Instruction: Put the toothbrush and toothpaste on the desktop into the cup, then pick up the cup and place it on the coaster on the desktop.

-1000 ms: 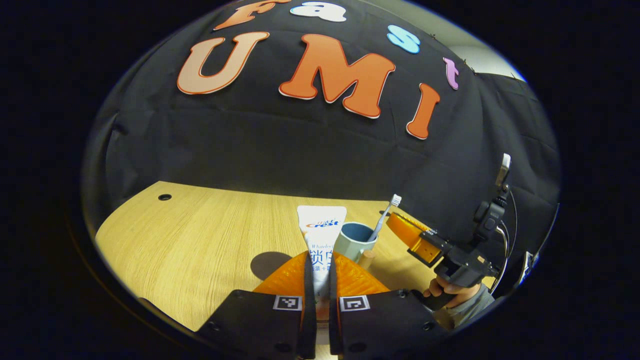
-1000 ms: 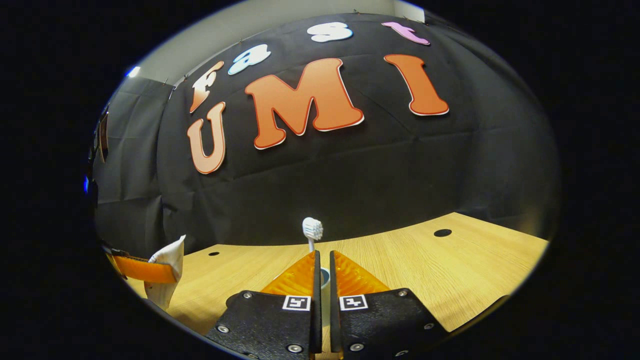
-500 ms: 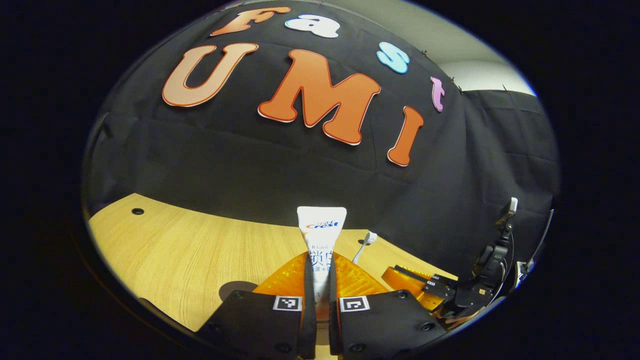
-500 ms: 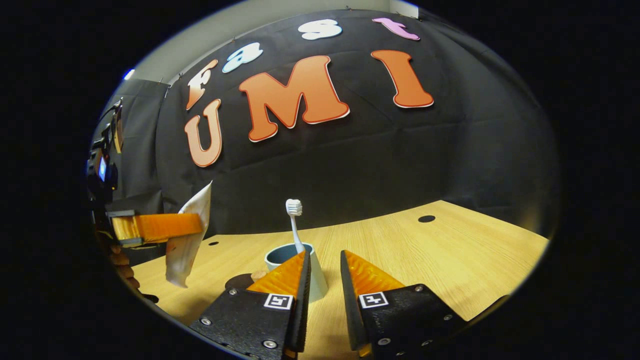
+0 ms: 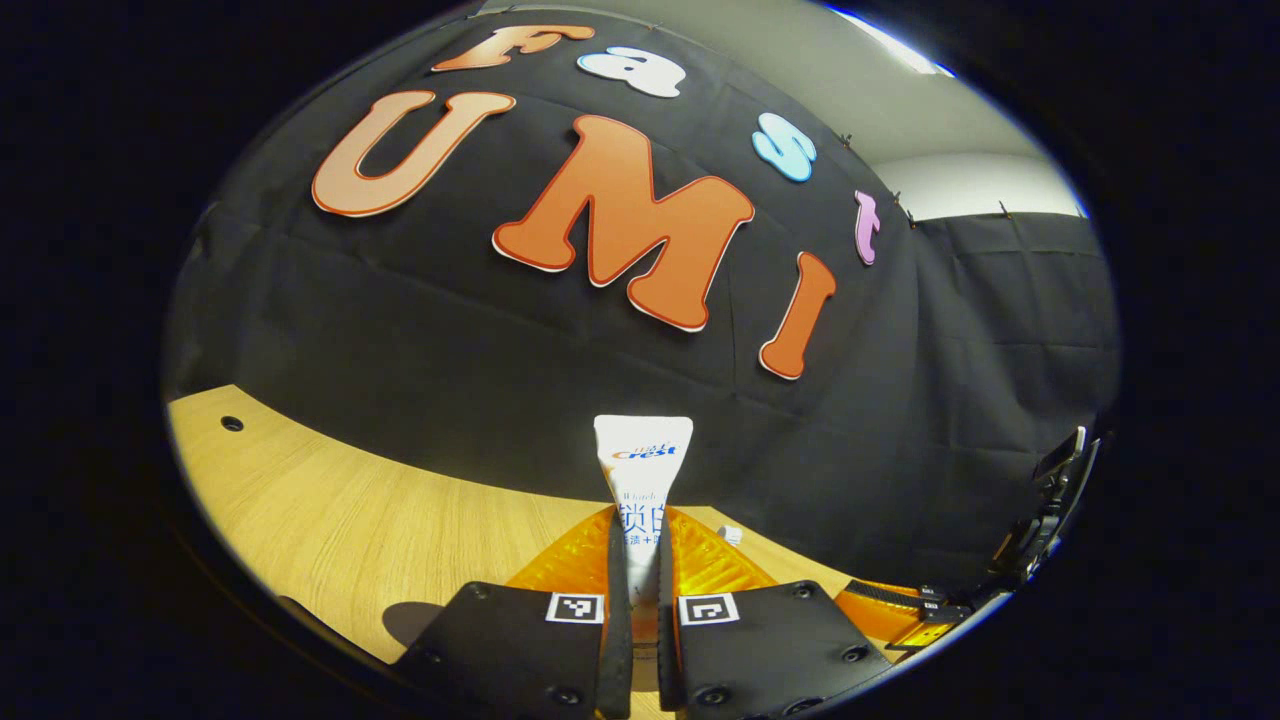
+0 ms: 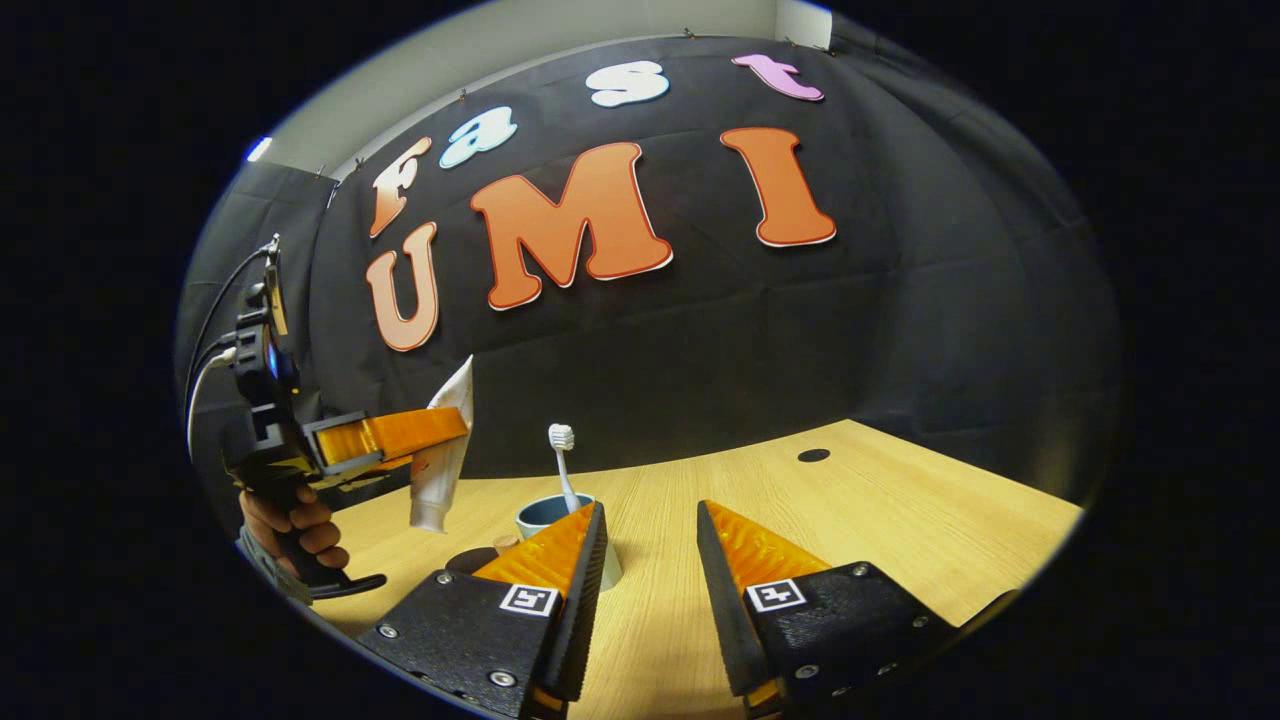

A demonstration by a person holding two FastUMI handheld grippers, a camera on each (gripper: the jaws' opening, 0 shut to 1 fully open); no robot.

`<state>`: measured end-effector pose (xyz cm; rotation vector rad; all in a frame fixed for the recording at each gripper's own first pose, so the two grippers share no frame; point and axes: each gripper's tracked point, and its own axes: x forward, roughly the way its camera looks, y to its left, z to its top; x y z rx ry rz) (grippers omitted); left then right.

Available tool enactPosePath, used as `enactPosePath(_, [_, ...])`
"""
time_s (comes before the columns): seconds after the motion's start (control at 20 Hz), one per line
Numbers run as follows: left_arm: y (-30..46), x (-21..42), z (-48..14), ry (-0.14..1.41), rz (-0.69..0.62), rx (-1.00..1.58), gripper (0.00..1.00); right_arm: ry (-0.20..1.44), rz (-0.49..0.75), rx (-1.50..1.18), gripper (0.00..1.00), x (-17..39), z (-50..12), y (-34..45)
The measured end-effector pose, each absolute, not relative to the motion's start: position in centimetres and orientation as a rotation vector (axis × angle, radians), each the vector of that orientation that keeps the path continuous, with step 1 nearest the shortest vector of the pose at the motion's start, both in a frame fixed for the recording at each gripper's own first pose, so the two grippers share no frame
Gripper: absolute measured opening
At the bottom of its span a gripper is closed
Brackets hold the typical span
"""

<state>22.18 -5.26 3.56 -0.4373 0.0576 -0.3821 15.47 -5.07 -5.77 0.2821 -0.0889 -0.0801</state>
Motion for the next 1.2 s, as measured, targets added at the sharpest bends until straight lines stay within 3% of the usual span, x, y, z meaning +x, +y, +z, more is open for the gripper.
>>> enactPosePath(0.65, [-7.2,27.5,1.7,0.023,-0.388,-0.457,0.13,-0.04,-0.068,0.226,0.59,12.7,-7.0,-5.6])
enactPosePath(1.2, [-9.6,29.1,0.0,0.047,-0.427,-0.426,0.13,0.018,-0.055,0.208,0.74,12.7,-8.2,-5.3])
